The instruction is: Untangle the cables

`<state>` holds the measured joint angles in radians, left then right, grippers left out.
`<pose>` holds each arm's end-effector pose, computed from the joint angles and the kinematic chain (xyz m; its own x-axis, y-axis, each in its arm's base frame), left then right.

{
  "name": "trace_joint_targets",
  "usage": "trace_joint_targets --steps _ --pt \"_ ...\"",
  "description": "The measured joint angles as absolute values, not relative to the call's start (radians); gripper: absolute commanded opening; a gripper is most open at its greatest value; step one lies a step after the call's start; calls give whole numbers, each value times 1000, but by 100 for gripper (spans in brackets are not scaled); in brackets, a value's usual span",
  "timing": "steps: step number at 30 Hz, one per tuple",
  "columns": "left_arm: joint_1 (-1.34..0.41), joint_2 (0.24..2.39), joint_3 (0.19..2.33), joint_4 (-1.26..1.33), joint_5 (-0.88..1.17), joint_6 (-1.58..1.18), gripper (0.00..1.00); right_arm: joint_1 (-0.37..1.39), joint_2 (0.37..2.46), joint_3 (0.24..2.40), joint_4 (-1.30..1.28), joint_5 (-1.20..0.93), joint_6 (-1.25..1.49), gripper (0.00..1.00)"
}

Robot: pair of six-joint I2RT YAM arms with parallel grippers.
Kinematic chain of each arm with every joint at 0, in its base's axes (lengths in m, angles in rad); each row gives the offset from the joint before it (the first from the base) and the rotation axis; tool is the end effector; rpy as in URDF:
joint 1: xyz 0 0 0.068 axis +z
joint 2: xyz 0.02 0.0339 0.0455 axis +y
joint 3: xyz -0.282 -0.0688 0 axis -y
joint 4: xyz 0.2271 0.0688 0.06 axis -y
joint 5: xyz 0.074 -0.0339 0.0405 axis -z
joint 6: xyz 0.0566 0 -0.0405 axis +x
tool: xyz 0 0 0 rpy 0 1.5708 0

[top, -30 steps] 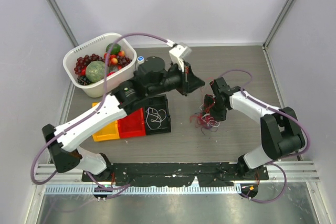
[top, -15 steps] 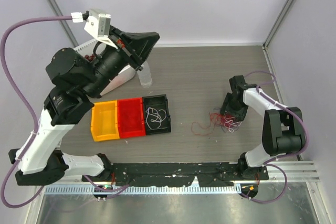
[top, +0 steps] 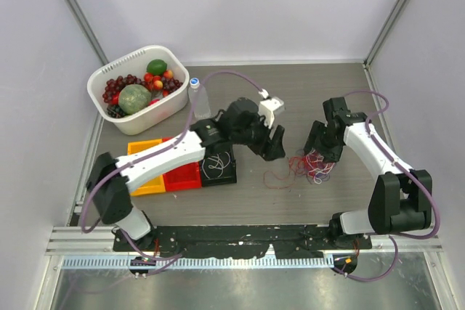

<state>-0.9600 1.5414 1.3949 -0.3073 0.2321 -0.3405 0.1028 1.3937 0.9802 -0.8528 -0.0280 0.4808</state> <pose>0.1965 -0.3033 0.3650 -0.5428 0.2087 -0.8135 0.7793 0.4864 -0.3952 0.2401 0.0264 0.2302 -0.8927 0.3727 -0.2535 0.3405 0.9261 0.1623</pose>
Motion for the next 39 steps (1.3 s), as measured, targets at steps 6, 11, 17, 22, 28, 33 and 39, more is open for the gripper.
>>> trace_joint_targets --steps 6,11,17,22,28,33,39 --pt "-958 1718 1321 -264 339 -343 31 102 1374 979 -884 -37 481 68" --pt "-929 1917 1411 -206 430 -472 51 102 1375 968 -888 -70 485 68" --pt "-895 2049 1460 -191 465 -670 55 102 1375 965 -886 -82 485 68" --pt "-883 2103 1505 -197 483 -773 52 102 1381 950 -879 -93 485 68" --pt "-881 2186 1564 -175 514 -853 50 102 1392 927 -875 -100 484 68" --pt "-881 2246 1603 -181 526 -884 14 102 1395 910 -866 -111 484 68" --pt "-875 2259 1608 -198 550 -878 0 102 1419 881 -833 -144 496 66"
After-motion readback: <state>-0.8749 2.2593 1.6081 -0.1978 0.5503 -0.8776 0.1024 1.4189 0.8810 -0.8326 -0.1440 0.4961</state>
